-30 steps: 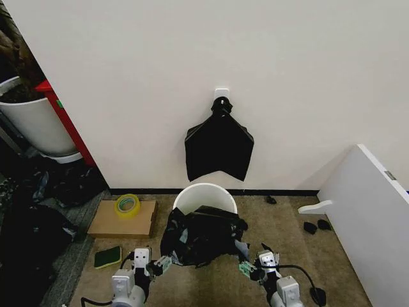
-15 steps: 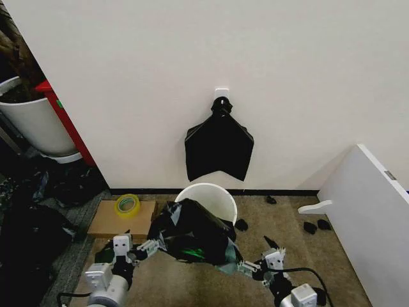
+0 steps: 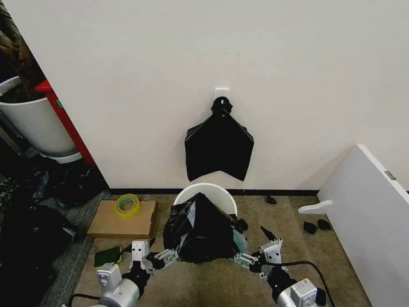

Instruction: Place the garbage bag over the trash bin.

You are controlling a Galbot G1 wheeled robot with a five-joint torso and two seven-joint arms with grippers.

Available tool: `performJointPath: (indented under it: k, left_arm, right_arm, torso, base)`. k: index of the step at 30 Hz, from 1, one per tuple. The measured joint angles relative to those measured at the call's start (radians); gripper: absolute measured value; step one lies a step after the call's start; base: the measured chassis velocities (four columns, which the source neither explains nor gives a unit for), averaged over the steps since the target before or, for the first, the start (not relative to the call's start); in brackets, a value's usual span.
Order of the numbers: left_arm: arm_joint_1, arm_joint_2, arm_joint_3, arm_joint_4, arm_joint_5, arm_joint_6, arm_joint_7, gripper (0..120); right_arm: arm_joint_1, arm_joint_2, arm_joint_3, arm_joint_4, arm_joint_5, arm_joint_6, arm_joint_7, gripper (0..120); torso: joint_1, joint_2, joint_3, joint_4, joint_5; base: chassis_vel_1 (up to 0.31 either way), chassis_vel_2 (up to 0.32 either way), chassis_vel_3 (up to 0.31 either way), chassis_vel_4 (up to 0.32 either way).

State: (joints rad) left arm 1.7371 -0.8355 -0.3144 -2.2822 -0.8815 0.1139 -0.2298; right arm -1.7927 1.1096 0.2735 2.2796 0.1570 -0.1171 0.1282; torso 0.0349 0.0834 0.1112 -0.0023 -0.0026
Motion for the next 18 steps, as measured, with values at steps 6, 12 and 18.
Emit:
performJointPath:
  k: [6,12,18]
  left_arm:
    - [0.029,0.009,-0.071,-0.013,-0.113,-0.111,0.103,100]
    - [0.035,0.026,-0.114,0.046,-0.102,-0.217,0.238,100]
    - [0.004,0.038,-0.115,0.168,0.061,-0.392,0.331,100]
  right_arm:
    - [0.018,0.000,0.016,-0.017,0.025,-0.002,0.004,100]
    - [0.034,0.000,0.018,-0.025,0.036,-0.006,0.007,100]
    - [0.038,0.001,0.017,-0.025,0.044,-0.007,0.006,100]
  torso:
    - [0.000,0.000,0.000,0.0000,0.0001]
    - [0.000,0.000,0.000,0.0001,0.0001]
    - [0.000,0.000,0.000,0.0000,-0.0002]
  base:
    - [0.000,0.000,0.000,0.000]
    - [0.000,0.000,0.000,0.000]
    - [0.000,0.000,0.000,0.000]
